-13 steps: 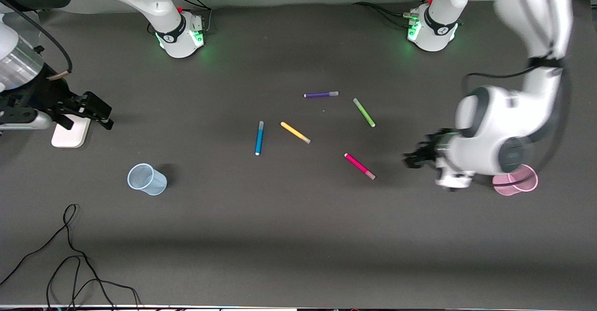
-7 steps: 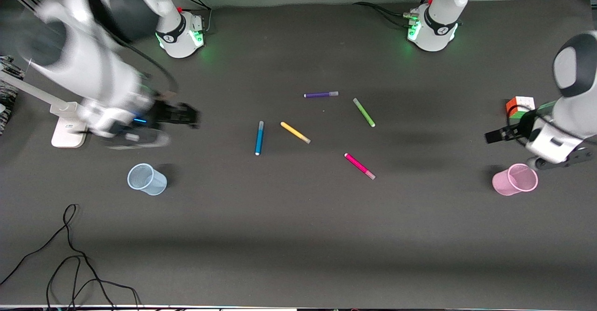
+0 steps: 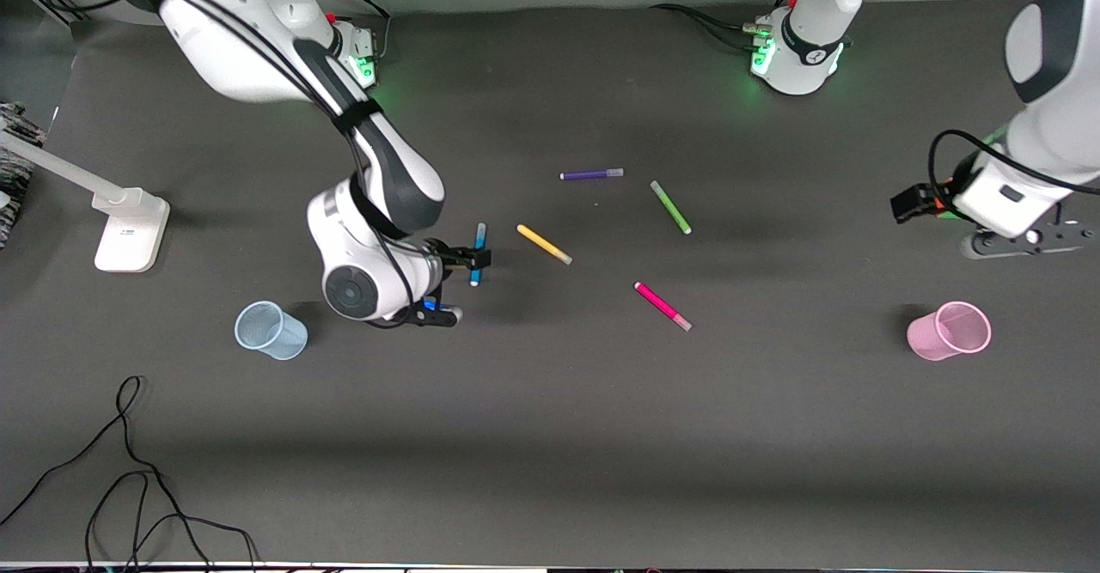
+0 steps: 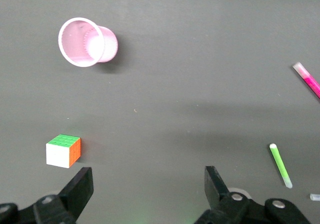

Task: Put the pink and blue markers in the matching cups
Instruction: 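Grasp the blue marker with the right gripper while the left gripper grasps the pink marker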

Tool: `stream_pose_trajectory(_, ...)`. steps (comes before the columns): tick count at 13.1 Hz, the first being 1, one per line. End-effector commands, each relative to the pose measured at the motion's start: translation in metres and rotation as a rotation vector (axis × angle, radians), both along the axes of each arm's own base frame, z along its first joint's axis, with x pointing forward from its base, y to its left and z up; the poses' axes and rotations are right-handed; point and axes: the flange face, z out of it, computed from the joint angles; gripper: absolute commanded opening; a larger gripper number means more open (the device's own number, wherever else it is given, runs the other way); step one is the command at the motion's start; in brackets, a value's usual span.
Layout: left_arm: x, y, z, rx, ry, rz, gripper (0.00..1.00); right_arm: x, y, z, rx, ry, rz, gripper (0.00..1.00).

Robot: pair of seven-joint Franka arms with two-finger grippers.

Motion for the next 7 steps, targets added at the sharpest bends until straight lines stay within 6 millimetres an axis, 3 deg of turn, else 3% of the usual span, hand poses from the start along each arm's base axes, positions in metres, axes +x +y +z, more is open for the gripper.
stream_pose_trajectory(1,-0.004,-0.033,-0.011,-0.016,0.004,-0.051,0.99,0.001,0.005,-0.022,-0.001,-0.019,-0.064,0.91)
stream_pose_trajectory(4,0.004,-0.094,-0.044,-0.033,0.050,0.017,0.99,0.004,0.004,-0.049,0.002,-0.047,-0.088,0.91)
stream_pose_trajectory(7,0.015,-0.163,-0.065,-0.015,0.060,0.069,0.99,0.006,0.003,-0.069,0.003,-0.064,-0.106,0.78)
